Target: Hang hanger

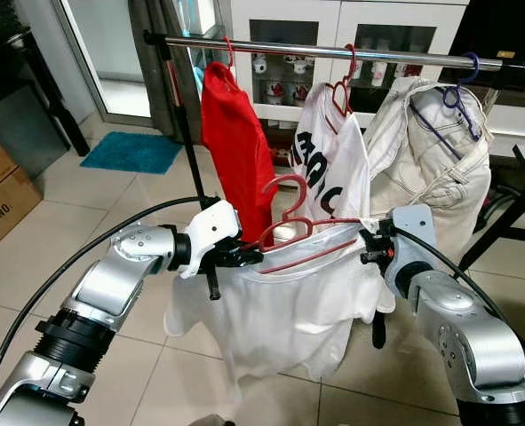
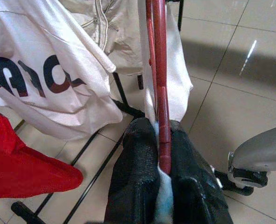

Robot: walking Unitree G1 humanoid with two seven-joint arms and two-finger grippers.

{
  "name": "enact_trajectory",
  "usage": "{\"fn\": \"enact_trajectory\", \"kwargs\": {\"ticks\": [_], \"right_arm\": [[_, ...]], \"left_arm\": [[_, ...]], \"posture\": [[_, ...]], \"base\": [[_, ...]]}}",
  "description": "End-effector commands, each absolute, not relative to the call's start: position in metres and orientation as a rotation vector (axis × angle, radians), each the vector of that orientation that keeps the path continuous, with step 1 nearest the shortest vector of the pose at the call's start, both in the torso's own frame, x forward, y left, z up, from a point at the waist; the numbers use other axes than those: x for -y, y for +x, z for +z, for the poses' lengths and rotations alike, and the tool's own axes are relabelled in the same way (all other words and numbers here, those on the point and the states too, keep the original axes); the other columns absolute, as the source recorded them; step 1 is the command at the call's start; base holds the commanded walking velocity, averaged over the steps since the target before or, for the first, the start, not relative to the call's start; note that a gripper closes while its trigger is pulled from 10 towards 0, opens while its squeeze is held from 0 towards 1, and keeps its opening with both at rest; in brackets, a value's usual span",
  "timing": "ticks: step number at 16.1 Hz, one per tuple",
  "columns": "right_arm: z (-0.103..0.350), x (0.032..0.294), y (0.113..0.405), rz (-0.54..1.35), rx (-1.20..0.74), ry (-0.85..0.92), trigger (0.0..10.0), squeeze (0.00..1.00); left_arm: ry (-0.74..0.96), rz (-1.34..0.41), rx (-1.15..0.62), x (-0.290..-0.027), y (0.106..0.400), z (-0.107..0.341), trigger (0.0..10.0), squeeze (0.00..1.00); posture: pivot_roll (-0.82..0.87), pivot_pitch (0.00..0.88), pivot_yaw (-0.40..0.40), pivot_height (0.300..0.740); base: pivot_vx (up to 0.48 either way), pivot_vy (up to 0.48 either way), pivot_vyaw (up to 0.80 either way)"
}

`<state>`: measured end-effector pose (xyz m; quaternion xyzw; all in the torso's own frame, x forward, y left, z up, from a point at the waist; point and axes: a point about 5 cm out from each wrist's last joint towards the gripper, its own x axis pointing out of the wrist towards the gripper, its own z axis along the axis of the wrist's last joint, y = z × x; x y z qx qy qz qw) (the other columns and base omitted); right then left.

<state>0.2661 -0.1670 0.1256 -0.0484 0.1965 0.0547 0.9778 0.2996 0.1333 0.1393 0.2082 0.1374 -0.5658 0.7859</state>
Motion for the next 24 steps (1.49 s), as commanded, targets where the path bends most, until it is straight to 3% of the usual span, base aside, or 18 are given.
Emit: {"fn": "enact_trajectory", "kwargs": {"ticks": [1, 5, 10, 20, 21, 22, 23, 24], "right_arm": [[0.131, 0.167, 0.27, 0.112, -0.363, -0.083, 0.0, 0.0], [0.133, 0.168, 0.269, 0.145, -0.351, -0.059, 0.0, 0.0], [0.163, 0.174, 0.273, 0.262, -0.24, 0.257, 0.0, 0.0], [0.16, 0.187, 0.284, 0.24, -0.287, 0.229, 0.0, 0.0], [0.158, 0.187, 0.283, 0.248, -0.31, 0.173, 4.7, 0.0], [0.158, 0.187, 0.283, 0.255, -0.323, 0.14, 4.7, 0.0], [0.157, 0.185, 0.279, 0.311, -0.342, 0.1, 10.0, 0.46], [0.157, 0.186, 0.278, 0.322, -0.346, 0.08, 10.0, 0.7]], "left_arm": [[0.483, -1.191, -0.27, -0.137, 0.305, 0.148, 0.0, 0.0], [0.509, -1.164, -0.277, -0.141, 0.307, 0.147, 0.0, 0.0], [0.635, -1.172, -0.339, -0.153, 0.304, 0.135, 0.0, 0.0], [0.653, -1.394, -0.419, -0.153, 0.279, 0.126, 0.0, 0.0], [0.656, -1.382, -0.415, -0.153, 0.281, 0.126, 0.0, 0.0], [0.659, -1.375, -0.412, -0.153, 0.282, 0.126, 0.0, 0.0], [0.654, -1.369, -0.407, -0.153, 0.284, 0.127, 0.0, 0.0], [0.649, -1.37, -0.406, -0.153, 0.284, 0.128, 0.0, 0.0]], "posture": [[-0.13, 0.0, 0.066, 0.74], [-0.13, 0.0, 0.064, 0.74], [-0.13, 0.0, 0.06, 0.74], [-0.12, 0.0, 0.056, 0.74], [-0.12, 0.0, 0.058, 0.74], [-0.12, 0.0, 0.058, 0.74], [-0.12, 0.0, 0.058, 0.74], [-0.12, 0.0, 0.058, 0.74]], "base": [[0.0, 0.0, 0.0], [0.0, 0.0, 0.0], [0.0, 0.0, 0.0], [0.0, 0.0, 0.0], [0.0, 0.0, 0.0], [0.0, 0.0, 0.0], [0.0, 0.0, 0.0], [0.0, 0.0, 0.0]]}}
